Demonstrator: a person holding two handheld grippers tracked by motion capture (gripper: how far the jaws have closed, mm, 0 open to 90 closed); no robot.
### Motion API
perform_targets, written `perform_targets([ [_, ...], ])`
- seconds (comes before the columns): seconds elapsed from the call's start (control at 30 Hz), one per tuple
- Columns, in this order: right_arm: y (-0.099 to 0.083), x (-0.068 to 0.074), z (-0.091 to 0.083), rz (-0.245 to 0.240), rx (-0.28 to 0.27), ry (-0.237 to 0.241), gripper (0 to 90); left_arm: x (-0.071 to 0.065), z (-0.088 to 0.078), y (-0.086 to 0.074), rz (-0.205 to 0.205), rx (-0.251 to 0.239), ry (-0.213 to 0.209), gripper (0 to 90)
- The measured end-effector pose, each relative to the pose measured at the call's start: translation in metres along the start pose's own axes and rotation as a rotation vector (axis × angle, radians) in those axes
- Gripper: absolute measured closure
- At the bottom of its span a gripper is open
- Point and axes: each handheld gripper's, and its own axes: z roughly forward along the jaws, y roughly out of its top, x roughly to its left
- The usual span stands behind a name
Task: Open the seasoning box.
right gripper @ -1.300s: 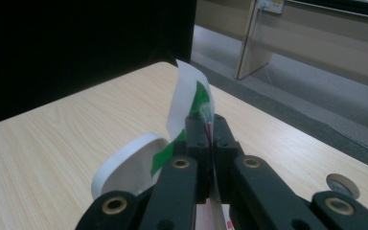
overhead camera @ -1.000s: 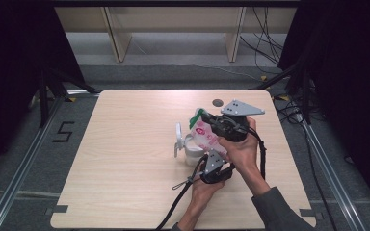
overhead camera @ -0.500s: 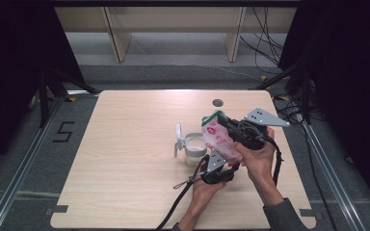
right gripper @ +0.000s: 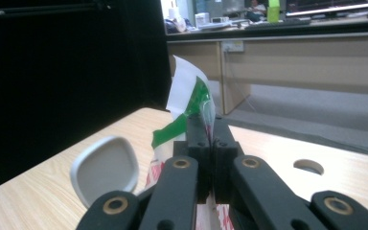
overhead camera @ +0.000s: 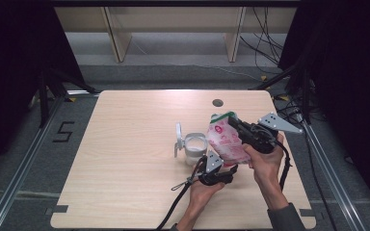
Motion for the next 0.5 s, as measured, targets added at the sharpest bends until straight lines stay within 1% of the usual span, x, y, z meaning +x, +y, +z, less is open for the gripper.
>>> perform_targets([
  [0.03,-0.002,-0.002,0.000,0.001,-0.001,-0.001,90.0,0.000,0.000,-0.001,0.002,0.005,0.002,39.7],
  [0.07,-0.004,-0.003,-0.001,0.012,-0.001,-0.006,90.0,-0.001,-0.001,-0.001,0.000,0.010,0.005,39.2],
  [0.1,-0.005,-0.005,-0.001,0.011,0.003,-0.011,90.0,-0.001,-0.003,-0.001,-0.016,0.015,-0.001,37.9],
  [0.13,-0.007,-0.007,-0.002,0.027,0.000,-0.011,90.0,0.000,-0.003,-0.001,-0.034,0.009,-0.020,35.6],
  [0.17,-0.009,-0.008,-0.002,0.032,-0.001,-0.011,90.0,0.000,-0.006,-0.001,-0.038,0.018,-0.010,33.2],
  [0.2,-0.011,-0.012,-0.003,0.025,0.006,-0.014,90.0,-0.001,-0.008,-0.001,-0.037,0.013,0.002,32.5],
  [0.27,-0.018,-0.017,-0.006,0.039,0.008,-0.029,90.0,0.000,-0.012,-0.002,-0.022,0.009,0.007,33.2],
  [0.3,-0.020,-0.020,-0.006,0.038,0.020,-0.028,90.0,0.000,-0.014,-0.002,-0.031,-0.002,-0.013,33.2],
  [0.33,-0.022,-0.022,-0.009,0.034,0.015,-0.031,90.0,0.000,-0.015,-0.001,-0.032,-0.003,-0.017,33.3],
  [0.37,-0.022,-0.022,-0.011,0.018,0.013,-0.034,90.0,-0.001,-0.017,0.000,-0.031,-0.010,-0.019,33.3],
  [0.4,-0.021,-0.022,-0.015,-0.009,0.023,-0.046,90.0,-0.001,-0.018,0.000,-0.028,-0.017,-0.017,33.2],
  [0.43,-0.022,-0.019,-0.017,0.006,0.026,-0.050,90.0,-0.002,-0.020,0.001,-0.026,-0.018,-0.013,33.2],
  [0.47,-0.023,-0.020,-0.018,0.003,0.013,-0.040,90.0,-0.003,-0.022,0.002,-0.025,-0.021,-0.012,33.1],
  [0.5,-0.023,-0.020,-0.021,0.003,0.015,-0.045,90.0,-0.004,-0.024,0.003,-0.016,-0.031,-0.021,33.0],
])
